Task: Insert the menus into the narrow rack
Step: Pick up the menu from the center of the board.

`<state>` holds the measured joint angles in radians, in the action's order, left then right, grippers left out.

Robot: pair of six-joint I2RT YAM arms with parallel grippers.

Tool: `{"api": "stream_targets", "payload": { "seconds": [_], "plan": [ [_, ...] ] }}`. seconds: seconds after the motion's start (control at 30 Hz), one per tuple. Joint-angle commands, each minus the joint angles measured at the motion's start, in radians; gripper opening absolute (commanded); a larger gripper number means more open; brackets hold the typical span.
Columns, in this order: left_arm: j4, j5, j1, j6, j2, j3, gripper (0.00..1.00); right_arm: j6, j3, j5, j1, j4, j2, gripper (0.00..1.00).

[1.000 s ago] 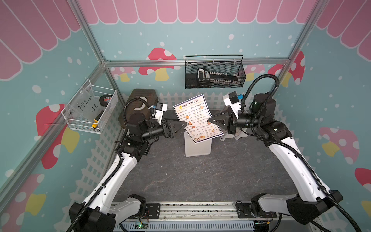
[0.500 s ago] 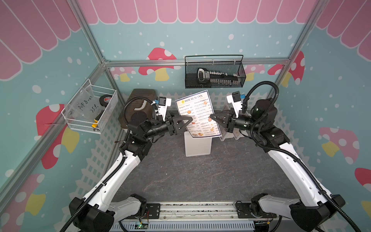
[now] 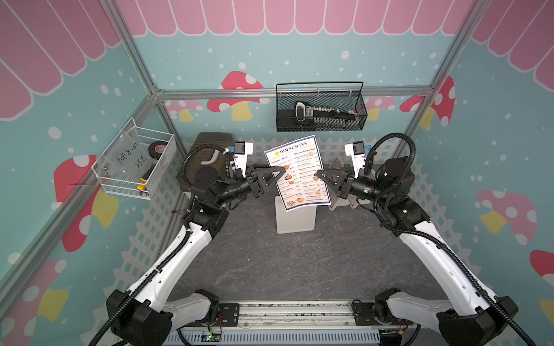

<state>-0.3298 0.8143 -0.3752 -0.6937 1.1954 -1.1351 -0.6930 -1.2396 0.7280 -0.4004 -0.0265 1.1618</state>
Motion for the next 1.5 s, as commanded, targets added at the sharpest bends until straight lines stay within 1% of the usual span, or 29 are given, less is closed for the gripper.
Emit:
{"api": "stream_targets", "payload": {
  "seconds": [0.0,0.13,0.23,0.33,0.5,0.6,0.67,0.73,0.9,0.93,1.03,1.17,1.3,1.47],
  "plan": [
    [-0.028,-0.003,0.004,-0.010,0.009,0.011,0.35,-0.128,0.027,0.032,-0.003,-0.184,-0.004,0.00],
    [-0.037,-0.009,0.004,-0.009,0.012,0.015,0.34,-0.159,0.049,0.015,-0.003,-0.228,-0.013,0.00],
    [-0.042,-0.015,0.004,-0.009,0.015,0.023,0.26,-0.168,0.054,0.028,-0.003,-0.247,-0.012,0.02],
    [-0.052,-0.008,0.004,-0.015,0.022,0.017,0.22,-0.160,0.056,0.059,-0.002,-0.243,0.000,0.03],
    [-0.065,0.020,0.004,-0.022,0.026,0.012,0.08,-0.122,0.066,0.070,-0.003,-0.208,0.006,0.03],
    [-0.041,0.027,0.004,-0.008,0.019,0.016,0.00,-0.088,0.061,0.069,-0.003,-0.173,0.003,0.03],
    [-0.019,0.040,0.004,0.004,0.017,0.016,0.00,-0.068,0.057,0.080,-0.003,-0.151,0.005,0.04],
    [-0.005,0.054,0.004,0.011,0.013,0.015,0.00,-0.045,0.051,0.092,-0.003,-0.122,0.008,0.07],
    [0.049,0.072,0.004,0.049,0.009,0.006,0.00,-0.007,0.037,0.108,-0.002,-0.068,0.022,0.25],
    [0.062,0.073,0.004,0.056,0.007,0.004,0.00,0.000,0.034,0.108,-0.002,-0.060,0.024,0.27],
    [0.074,0.075,0.004,0.063,0.006,0.006,0.00,0.021,0.025,0.101,-0.002,-0.032,0.029,0.28],
    [0.112,0.073,0.004,0.091,0.009,0.002,0.00,0.035,0.020,0.089,0.000,-0.029,0.024,0.26],
    [0.153,0.063,0.004,0.126,0.006,-0.001,0.00,0.050,0.019,0.067,0.001,-0.021,0.015,0.21],
    [0.178,0.050,0.004,0.143,0.007,-0.003,0.00,0.052,0.015,0.068,0.001,-0.021,0.013,0.20]
  ]
}}
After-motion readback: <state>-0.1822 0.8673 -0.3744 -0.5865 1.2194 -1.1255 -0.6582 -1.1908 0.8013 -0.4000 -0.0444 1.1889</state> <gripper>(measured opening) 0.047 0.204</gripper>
